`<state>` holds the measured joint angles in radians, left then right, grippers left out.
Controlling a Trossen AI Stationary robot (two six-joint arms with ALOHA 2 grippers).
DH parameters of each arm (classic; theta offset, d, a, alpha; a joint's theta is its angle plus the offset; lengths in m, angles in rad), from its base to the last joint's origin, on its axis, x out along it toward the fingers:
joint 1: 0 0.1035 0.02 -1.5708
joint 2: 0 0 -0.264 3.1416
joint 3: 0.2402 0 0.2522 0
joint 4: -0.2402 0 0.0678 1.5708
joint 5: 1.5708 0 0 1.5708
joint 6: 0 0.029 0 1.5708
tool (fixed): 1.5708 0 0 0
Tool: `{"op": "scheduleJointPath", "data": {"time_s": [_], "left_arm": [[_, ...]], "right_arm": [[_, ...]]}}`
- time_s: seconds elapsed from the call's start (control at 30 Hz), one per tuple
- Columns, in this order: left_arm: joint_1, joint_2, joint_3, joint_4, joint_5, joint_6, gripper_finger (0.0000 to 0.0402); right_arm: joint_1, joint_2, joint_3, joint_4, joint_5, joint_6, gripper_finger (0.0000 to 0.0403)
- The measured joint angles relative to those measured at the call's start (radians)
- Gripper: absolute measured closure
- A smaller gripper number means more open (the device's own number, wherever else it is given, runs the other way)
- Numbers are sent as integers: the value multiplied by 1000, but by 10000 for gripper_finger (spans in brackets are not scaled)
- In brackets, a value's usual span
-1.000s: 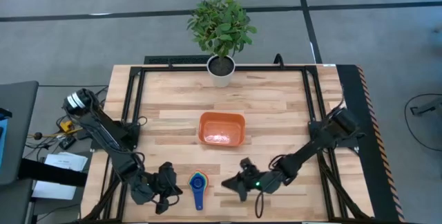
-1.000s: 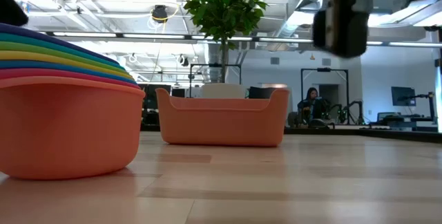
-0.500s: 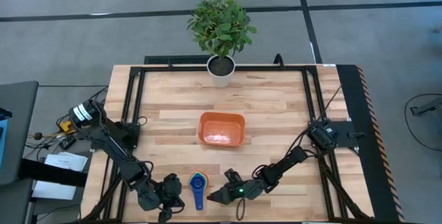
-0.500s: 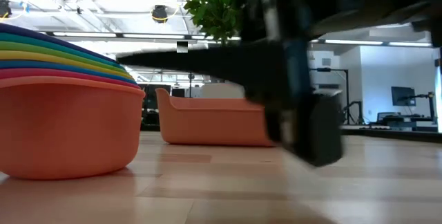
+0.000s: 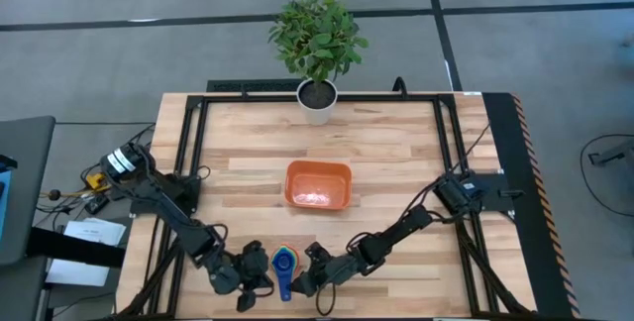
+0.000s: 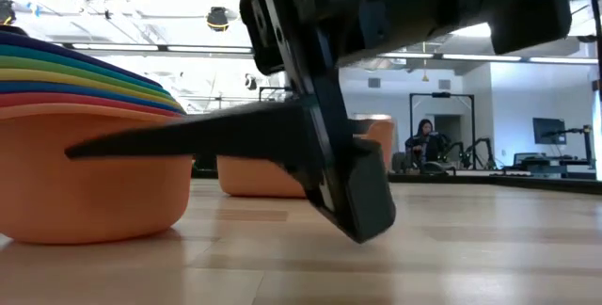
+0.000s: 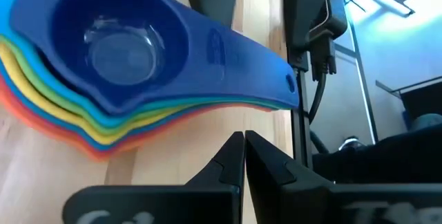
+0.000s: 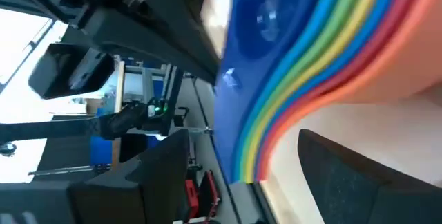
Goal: Nest measuring cups in basket
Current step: Put the colored measuring cups into the orange bin
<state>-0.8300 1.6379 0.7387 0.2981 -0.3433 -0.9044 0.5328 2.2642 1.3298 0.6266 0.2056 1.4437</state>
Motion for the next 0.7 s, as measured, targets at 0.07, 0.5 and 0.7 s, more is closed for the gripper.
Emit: {"op": "scheduleJointPath", "data": {"time_s": [0.07,0.5,0.7], "left_arm": [[13,0,0,0,17,12,401],[76,-1,0,17,36,39,401],[104,-1,0,19,35,44,401]], "right_arm": [[0,-2,2,-16,-2,11,112],[-5,-1,1,-45,-41,52,112],[-4,-1,1,11,-40,51,112]]}}
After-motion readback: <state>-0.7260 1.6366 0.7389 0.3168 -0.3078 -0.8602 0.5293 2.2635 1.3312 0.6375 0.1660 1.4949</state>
